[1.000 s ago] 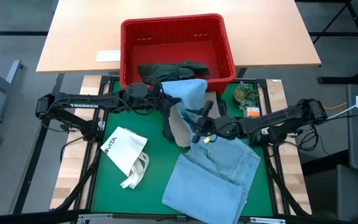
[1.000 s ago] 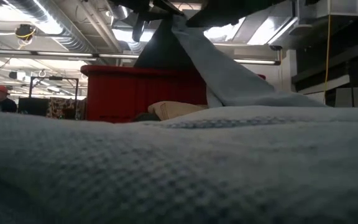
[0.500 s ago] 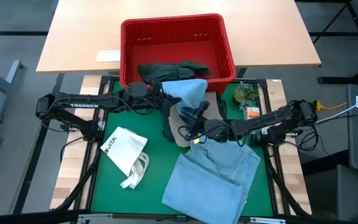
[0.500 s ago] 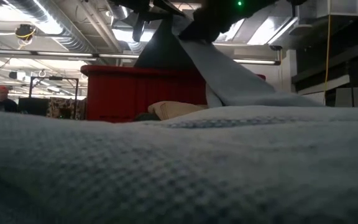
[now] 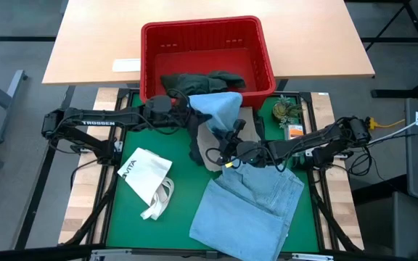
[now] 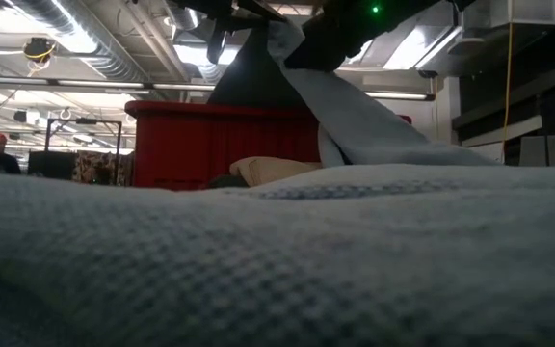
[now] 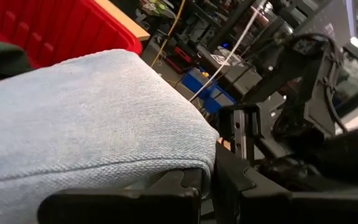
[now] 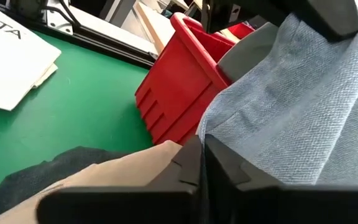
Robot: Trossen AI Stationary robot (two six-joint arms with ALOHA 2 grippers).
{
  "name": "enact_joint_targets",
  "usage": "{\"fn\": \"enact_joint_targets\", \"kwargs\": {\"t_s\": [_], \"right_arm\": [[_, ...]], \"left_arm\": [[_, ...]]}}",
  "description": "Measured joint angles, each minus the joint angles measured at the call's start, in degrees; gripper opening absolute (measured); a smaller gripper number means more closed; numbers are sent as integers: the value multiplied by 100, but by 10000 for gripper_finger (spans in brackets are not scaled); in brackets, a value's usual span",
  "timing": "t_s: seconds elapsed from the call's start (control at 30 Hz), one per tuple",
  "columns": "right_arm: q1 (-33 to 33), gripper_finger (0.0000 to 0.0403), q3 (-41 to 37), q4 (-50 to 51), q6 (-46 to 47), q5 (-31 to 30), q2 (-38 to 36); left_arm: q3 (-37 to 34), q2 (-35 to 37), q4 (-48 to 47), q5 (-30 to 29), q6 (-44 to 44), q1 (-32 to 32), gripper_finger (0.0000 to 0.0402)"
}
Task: Fold laundry
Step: Remove the blue pants from the laundry bin
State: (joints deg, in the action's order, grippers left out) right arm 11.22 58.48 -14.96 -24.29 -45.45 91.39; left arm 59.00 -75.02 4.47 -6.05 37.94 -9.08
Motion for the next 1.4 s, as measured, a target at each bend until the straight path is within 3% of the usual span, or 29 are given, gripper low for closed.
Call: {"fn": "enact_joint_targets", "kwargs": {"t_s": [0.3, 0.67, 0.83, 1.07, 1.4], "right_arm": [[146, 9, 128, -85, -18, 141, -331], [450, 3, 447, 473, -322, 41, -1050], [546, 2, 460, 662, -322, -255, -1201], [527, 2, 459, 756, -318, -256, -1242], [528, 1, 459, 751, -311, -256, -1241]], "left_arm": [[0, 8, 10, 398, -1163, -1, 19], [0, 84, 9, 1265, -3015, 0, 120], [0, 483, -306, 1531, -3550, 4, 143], [2, 1321, -1491, 881, -4307, 4, 141], [9, 1701, -3419, -1026, -5506, -20, 140]]}}
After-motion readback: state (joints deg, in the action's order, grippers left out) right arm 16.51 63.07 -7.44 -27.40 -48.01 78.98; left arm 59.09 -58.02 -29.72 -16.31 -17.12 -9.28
